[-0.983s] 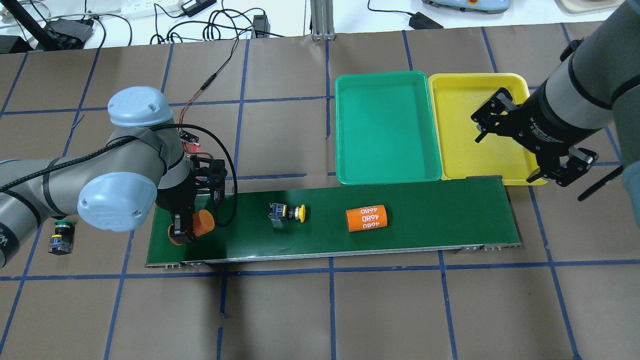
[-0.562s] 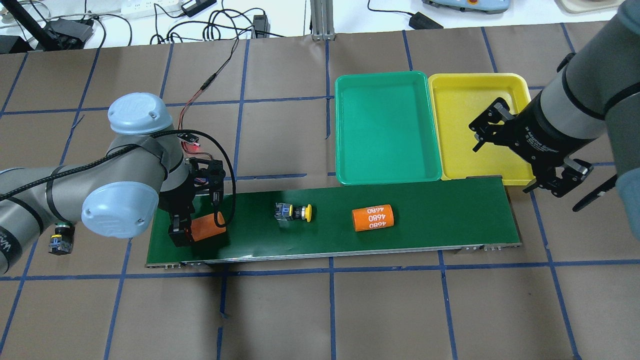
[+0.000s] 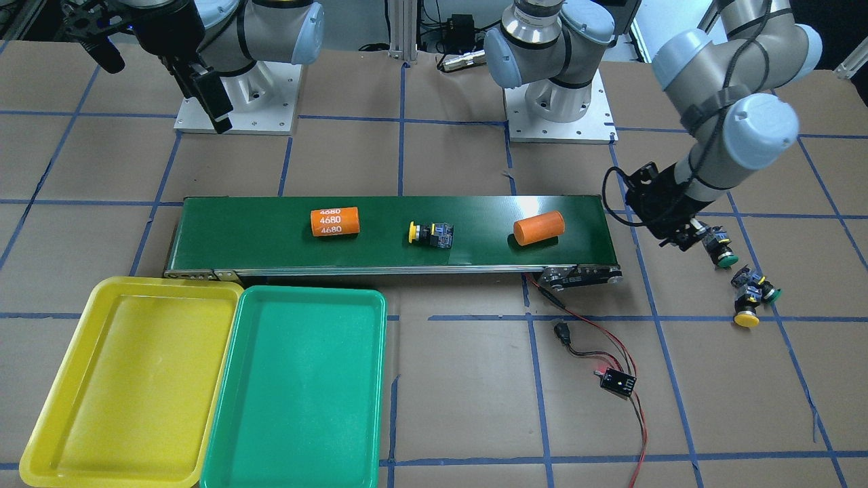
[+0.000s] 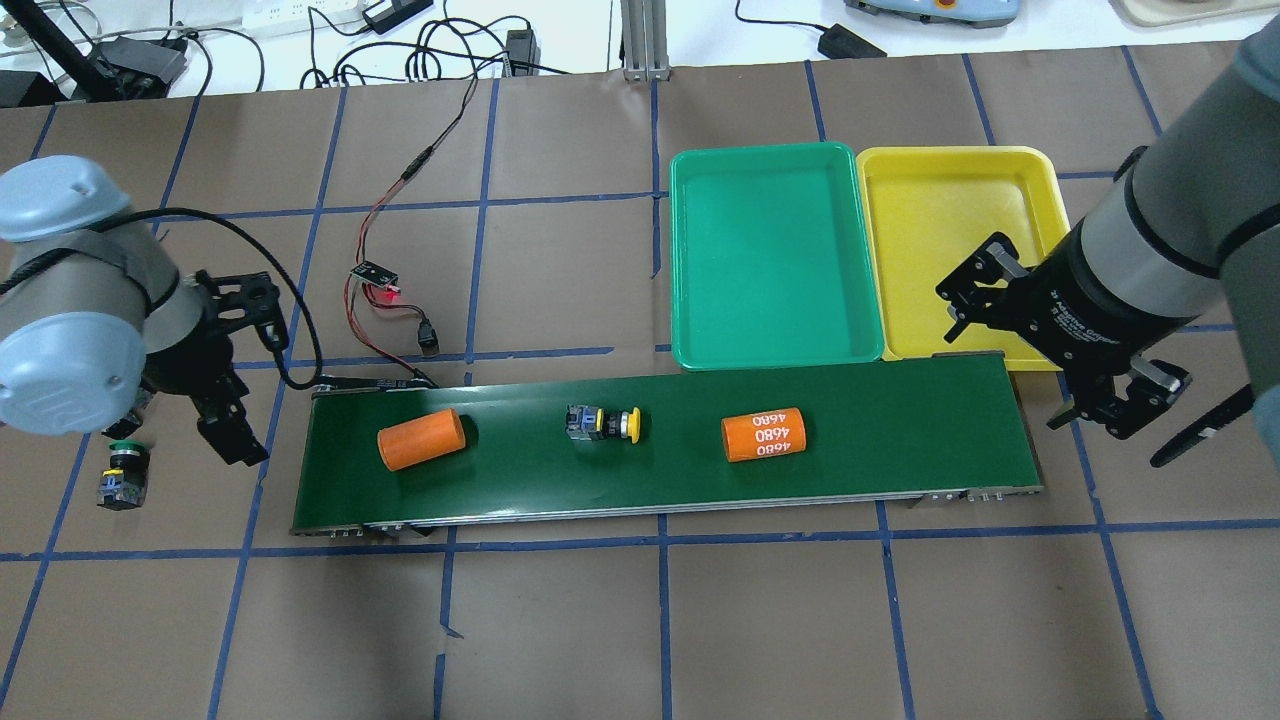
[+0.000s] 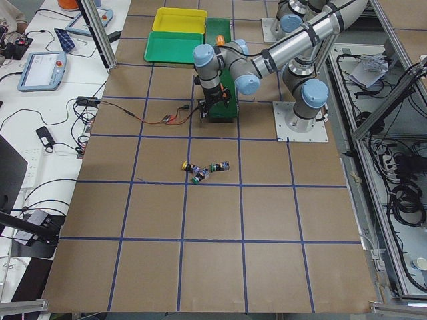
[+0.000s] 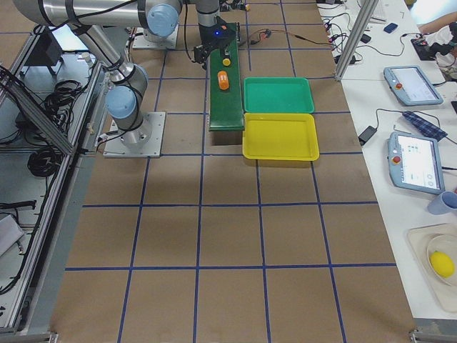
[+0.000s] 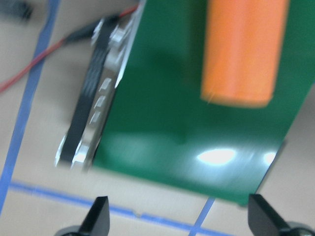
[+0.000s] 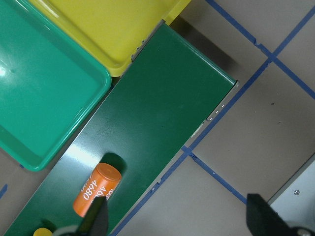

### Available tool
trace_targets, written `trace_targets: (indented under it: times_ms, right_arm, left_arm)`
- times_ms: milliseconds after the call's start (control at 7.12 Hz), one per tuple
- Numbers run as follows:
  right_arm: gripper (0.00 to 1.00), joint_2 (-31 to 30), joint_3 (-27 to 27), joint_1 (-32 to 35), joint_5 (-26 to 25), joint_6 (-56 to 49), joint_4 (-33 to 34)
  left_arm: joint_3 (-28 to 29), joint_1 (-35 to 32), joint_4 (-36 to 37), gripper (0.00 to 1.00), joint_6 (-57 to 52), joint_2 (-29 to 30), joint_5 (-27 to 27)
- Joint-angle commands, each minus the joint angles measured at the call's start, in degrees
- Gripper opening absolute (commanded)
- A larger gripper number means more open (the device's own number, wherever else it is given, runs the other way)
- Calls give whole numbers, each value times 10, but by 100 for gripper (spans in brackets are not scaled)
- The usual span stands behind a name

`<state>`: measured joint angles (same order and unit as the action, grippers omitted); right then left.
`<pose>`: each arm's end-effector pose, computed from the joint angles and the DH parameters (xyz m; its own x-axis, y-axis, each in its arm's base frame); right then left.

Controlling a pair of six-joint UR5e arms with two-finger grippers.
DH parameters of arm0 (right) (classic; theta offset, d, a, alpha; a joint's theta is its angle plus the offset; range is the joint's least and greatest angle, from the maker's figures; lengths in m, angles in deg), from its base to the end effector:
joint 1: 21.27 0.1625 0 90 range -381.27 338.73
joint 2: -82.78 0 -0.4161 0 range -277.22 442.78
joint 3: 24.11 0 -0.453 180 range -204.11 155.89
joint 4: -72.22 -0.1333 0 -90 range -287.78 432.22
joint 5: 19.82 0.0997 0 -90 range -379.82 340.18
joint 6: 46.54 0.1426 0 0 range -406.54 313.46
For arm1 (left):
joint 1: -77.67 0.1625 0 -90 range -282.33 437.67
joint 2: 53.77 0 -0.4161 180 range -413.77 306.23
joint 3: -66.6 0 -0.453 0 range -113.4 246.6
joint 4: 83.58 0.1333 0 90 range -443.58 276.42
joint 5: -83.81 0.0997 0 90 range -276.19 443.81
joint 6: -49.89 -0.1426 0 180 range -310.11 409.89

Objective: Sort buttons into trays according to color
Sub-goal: 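Grasp a green-capped button with left gripper while right gripper nears belt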

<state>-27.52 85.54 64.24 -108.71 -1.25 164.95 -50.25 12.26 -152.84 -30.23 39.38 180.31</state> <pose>0.1030 -0.4259 0.4214 -0.6458 0.7615 -0.0555 0.7634 0.6453 -0.0277 0.0977 -0.4950 0.1956 -0.5609 0.8160 0.1394 0.8271 0.5450 0.1377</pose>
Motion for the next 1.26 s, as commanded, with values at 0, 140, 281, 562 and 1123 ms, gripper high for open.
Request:
trace_targets:
  times_ms: [0, 140, 281, 562, 1123]
  right_arm:
    - [100, -22, 0, 0, -1, 25, -4]
    - [100, -27, 1, 0, 3, 34, -14]
    - [100, -29, 2, 0, 12, 51, -18]
    - [100, -27, 29, 1, 14, 128, -16]
    - [100, -23, 31, 11, 75, 173, -9]
  left_arm:
    - [-13, 96, 59, 100, 0, 19, -19]
    - [-23, 131, 107, 100, 4, 34, -17]
    - [-26, 154, 149, 100, 5, 52, 9]
    - [-26, 192, 168, 100, 105, 96, 18]
    - [-34, 224, 223, 67, 149, 144, 12]
